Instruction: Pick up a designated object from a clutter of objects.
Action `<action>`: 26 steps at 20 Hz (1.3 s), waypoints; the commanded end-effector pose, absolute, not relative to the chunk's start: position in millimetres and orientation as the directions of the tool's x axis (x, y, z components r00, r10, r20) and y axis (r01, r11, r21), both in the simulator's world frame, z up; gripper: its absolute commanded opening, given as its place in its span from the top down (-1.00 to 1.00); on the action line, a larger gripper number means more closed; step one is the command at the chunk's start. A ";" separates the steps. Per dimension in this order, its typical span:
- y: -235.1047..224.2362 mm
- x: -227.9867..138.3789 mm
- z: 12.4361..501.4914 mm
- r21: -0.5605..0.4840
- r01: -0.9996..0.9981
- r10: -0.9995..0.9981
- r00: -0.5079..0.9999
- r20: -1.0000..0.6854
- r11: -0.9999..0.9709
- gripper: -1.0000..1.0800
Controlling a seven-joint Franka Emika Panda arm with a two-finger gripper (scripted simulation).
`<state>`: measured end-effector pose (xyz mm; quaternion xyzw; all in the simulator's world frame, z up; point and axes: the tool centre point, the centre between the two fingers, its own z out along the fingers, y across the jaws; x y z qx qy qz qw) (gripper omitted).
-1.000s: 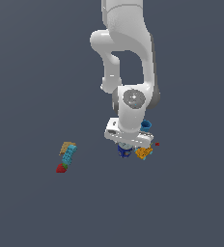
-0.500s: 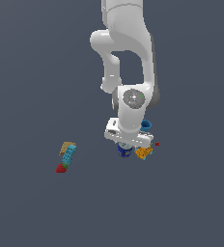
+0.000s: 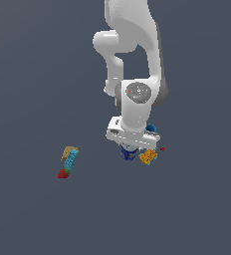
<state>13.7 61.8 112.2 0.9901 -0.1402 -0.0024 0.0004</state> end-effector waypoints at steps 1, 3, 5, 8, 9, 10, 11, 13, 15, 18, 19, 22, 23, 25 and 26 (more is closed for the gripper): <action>60.1 18.0 132.0 0.000 -0.278 -0.278 0.961 0.000 -0.961 1.00; 58.4 20.7 148.8 0.000 -0.278 -0.278 0.961 0.000 -0.961 1.00; 56.4 23.7 167.7 -0.001 -0.278 -0.278 0.961 0.000 -0.961 1.00; 53.2 28.9 199.0 -0.001 -0.278 -0.278 0.961 0.000 -0.961 1.00; 52.2 30.7 209.6 -0.001 -0.278 -0.278 0.961 0.000 -0.961 1.00; 51.1 32.5 220.1 -0.001 -0.278 -0.278 0.961 0.000 -0.961 1.00; 50.0 34.3 230.5 -0.001 -0.278 -0.278 0.961 0.000 -0.961 1.00; 47.9 37.9 251.4 -0.001 -0.278 -0.278 0.961 0.000 -0.961 1.00; 45.8 41.7 272.0 -0.001 -0.278 -0.278 0.961 0.000 -0.961 1.00; 42.7 47.4 302.8 -0.001 -0.278 -0.278 0.961 0.000 -0.961 1.00; 41.7 49.4 312.9 -0.001 -0.278 -0.278 0.961 0.000 -0.961 1.00; 38.7 55.4 342.9 -0.001 -0.278 -0.278 0.961 0.000 -0.961 1.00; 37.6 57.4 352.2 0.000 -0.278 -0.278 0.961 0.000 -0.961 1.00; 35.9 61.1 369.2 0.000 -0.278 -0.278 0.961 0.000 -0.961 1.00; 35.2 62.9 376.9 0.000 -0.278 -0.278 0.961 0.000 -0.961 1.00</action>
